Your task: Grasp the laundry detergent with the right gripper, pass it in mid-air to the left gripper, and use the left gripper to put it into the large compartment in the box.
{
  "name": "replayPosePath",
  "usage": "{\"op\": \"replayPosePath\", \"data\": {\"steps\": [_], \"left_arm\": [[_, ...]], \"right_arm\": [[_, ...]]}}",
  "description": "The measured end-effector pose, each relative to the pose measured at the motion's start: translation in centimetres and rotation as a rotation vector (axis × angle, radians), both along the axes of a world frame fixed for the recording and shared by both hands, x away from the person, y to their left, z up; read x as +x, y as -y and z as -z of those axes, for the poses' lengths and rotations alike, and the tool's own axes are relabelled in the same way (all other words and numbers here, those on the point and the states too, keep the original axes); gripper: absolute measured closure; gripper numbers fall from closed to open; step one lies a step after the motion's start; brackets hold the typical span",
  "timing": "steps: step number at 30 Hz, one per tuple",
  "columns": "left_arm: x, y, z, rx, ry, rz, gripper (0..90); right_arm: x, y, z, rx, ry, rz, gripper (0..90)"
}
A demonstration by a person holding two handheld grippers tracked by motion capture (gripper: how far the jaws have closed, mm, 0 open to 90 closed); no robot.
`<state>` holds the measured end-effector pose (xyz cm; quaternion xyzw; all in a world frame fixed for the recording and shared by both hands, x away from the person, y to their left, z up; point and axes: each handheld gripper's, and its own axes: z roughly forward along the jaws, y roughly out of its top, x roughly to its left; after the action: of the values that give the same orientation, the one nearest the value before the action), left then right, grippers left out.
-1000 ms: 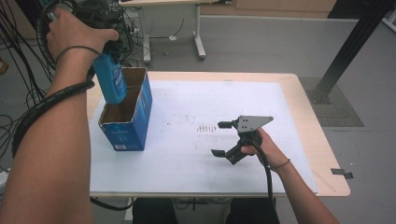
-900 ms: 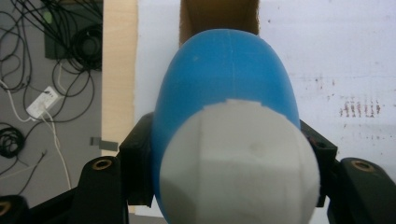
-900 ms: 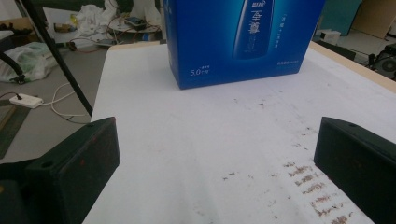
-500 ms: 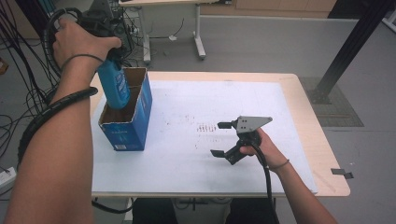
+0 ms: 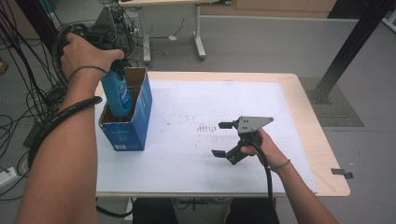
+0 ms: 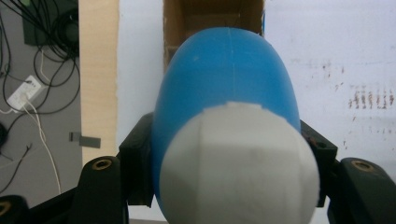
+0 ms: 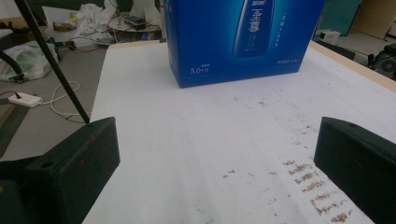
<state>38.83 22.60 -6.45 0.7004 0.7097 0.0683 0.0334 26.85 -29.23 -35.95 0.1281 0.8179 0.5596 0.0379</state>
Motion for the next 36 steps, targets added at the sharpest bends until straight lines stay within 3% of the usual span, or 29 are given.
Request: {"op": "replayPosePath", "data": {"steps": [4,36], "left_arm": [[0.3,-0.3,1.2,-0.01,-0.024,-0.006,37.9],[1.0,-1.0,7.6,-0.03,-0.092,-0.005,37.9]], "right_arm": [[0.0,-0.2,0.1,-0.004,-0.005,-0.003,0.3],[0.1,-0.2,1.0,-0.004,-0.021,0.002,0.3]]}}
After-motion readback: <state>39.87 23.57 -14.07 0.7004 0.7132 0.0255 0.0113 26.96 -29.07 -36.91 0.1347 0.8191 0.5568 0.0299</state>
